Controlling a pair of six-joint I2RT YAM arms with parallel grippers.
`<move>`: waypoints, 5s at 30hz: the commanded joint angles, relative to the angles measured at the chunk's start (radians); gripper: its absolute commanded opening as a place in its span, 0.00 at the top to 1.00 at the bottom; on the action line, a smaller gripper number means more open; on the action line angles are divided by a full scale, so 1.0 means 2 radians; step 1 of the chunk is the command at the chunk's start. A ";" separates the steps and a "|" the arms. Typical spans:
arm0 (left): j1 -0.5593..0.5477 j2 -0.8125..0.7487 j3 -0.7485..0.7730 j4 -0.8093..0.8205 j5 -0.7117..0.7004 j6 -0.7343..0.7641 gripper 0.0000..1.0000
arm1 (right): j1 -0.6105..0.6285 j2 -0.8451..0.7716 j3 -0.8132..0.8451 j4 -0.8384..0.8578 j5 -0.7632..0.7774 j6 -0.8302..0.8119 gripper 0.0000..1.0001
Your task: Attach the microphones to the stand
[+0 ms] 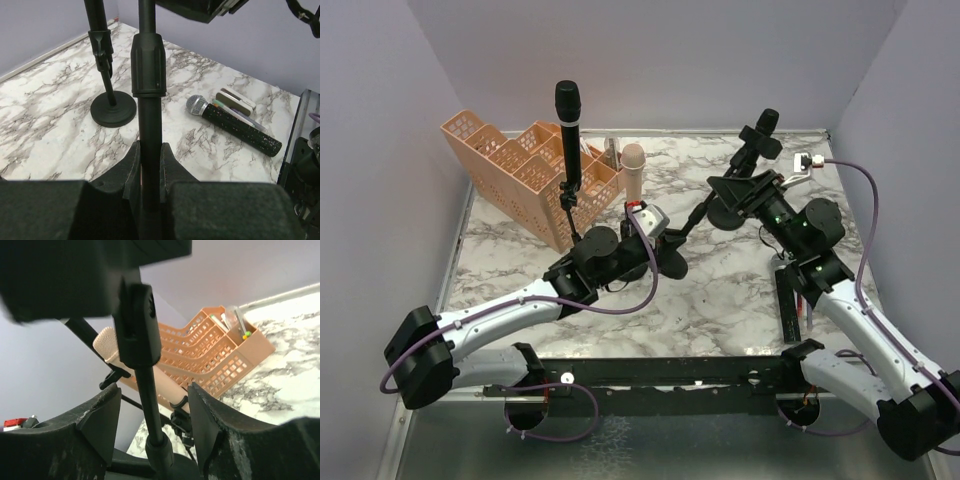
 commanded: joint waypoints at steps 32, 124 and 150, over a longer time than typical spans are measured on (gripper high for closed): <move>-0.001 -0.191 -0.080 0.029 -0.010 -0.116 0.18 | 0.000 0.094 -0.069 0.318 -0.287 -0.280 0.99; 0.133 0.080 0.182 -0.139 0.402 0.129 0.47 | 0.018 -0.136 -0.109 -0.086 -0.030 -0.036 0.54; 0.133 0.042 0.148 -0.128 0.301 0.095 0.80 | 0.018 -0.040 0.012 -0.345 0.241 -0.093 0.39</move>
